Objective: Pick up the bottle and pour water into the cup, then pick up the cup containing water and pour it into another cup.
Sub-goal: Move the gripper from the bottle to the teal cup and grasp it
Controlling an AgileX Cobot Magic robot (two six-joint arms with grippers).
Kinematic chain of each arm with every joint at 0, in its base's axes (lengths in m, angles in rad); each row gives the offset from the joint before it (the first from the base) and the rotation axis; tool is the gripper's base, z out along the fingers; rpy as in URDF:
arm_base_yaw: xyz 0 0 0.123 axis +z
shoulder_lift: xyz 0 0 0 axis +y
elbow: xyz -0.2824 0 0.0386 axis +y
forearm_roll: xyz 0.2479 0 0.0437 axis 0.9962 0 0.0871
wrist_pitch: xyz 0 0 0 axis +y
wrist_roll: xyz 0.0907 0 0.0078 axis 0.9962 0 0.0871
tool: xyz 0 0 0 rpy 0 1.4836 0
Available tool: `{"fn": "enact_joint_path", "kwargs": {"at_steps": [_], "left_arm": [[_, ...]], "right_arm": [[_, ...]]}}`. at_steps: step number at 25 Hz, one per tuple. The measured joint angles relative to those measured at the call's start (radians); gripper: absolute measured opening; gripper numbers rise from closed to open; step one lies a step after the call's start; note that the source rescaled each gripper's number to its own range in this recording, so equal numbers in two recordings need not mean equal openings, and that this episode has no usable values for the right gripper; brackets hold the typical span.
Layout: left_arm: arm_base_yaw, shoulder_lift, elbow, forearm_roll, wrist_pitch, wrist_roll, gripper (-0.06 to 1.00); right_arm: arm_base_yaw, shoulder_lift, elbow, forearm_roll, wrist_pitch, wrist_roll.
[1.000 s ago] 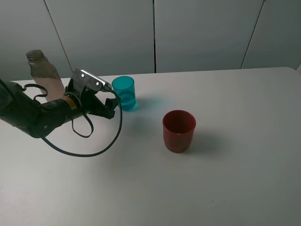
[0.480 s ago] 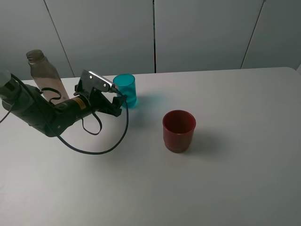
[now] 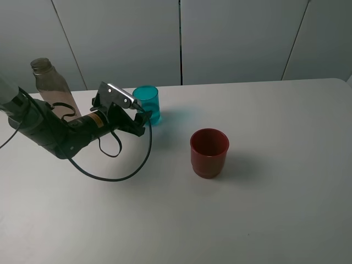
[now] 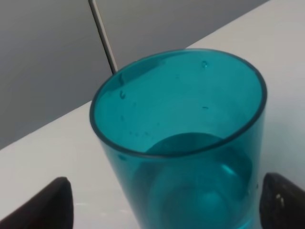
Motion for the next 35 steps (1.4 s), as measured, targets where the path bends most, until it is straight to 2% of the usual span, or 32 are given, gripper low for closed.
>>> {"fn": "enact_joint_path", "kwargs": {"at_steps": [16, 29, 35], "left_arm": [[0.0, 0.085, -0.116, 0.045, -0.057, -0.031, 1.0], [0.0, 0.165, -0.237, 0.077, -0.06, -0.061, 1.0], [0.0, 0.17, -0.247, 0.089, -0.06, -0.076, 1.0]], "right_arm": [[0.0, 0.0, 0.0, 0.0, 0.0, -0.006], [0.0, 0.0, 0.0, 0.0, 0.0, 0.0], [0.0, 0.0, 0.0, 0.0, 0.0, 0.0]]}}
